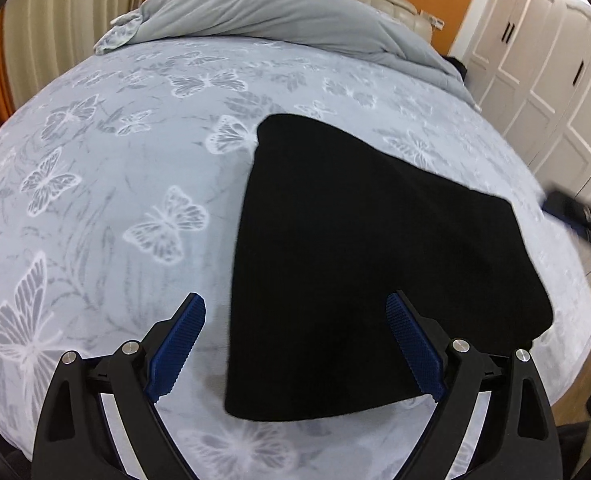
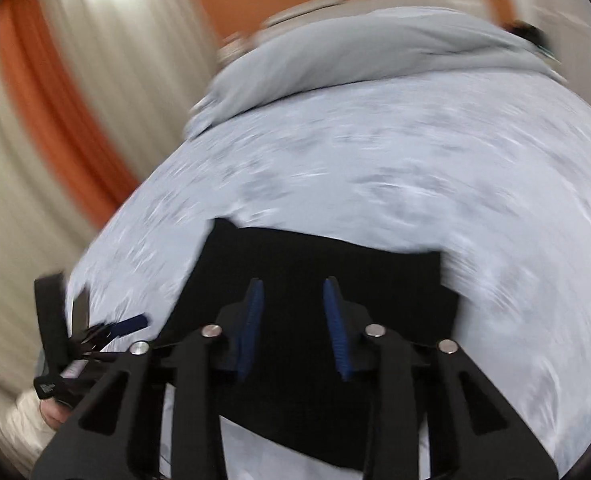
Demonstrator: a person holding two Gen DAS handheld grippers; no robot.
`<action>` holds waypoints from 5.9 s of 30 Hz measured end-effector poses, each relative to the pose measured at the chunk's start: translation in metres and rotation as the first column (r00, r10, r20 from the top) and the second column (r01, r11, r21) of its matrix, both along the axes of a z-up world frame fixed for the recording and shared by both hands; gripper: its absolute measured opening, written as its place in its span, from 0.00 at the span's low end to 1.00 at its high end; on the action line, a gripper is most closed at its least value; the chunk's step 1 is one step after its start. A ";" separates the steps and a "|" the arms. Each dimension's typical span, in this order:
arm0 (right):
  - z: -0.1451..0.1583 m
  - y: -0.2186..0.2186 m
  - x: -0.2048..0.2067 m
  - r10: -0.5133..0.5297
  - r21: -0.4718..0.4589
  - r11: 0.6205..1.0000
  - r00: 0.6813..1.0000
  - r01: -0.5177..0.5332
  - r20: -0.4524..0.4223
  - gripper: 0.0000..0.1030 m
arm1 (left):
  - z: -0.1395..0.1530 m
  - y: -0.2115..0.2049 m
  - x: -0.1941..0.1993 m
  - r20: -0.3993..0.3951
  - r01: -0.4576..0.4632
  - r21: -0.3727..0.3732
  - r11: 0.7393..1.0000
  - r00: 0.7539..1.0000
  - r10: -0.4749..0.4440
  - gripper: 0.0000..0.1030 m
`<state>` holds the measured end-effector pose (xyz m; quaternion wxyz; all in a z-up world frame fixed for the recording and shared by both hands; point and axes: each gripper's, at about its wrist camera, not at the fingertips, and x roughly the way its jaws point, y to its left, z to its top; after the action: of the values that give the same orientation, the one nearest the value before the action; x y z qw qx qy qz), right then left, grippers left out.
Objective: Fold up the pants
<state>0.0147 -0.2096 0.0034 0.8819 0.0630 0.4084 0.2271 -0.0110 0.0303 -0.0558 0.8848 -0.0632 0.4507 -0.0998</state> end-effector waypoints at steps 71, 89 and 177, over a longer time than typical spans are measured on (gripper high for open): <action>-0.097 -0.097 -0.068 -0.241 0.149 0.931 0.867 0.333 -0.435 0.64 | 0.022 0.020 -0.014 -0.007 -0.020 -0.119 0.993 1.000 0.020 0.86; -0.043 -0.082 -0.085 -0.070 0.385 0.907 0.961 0.173 -0.266 0.36 | 0.014 0.034 -0.010 -0.197 -0.026 -0.496 0.868 0.977 -0.084 0.18; 0.176 -0.034 -0.012 -0.197 0.348 0.934 0.928 0.080 0.315 0.37 | 0.266 -0.031 0.013 0.462 -0.020 0.122 0.992 0.886 -0.039 0.25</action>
<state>0.0031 -0.2436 0.1789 0.9306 0.1977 0.1983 0.2358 0.0024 -0.0012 0.2102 0.9684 0.0195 0.2323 -0.0884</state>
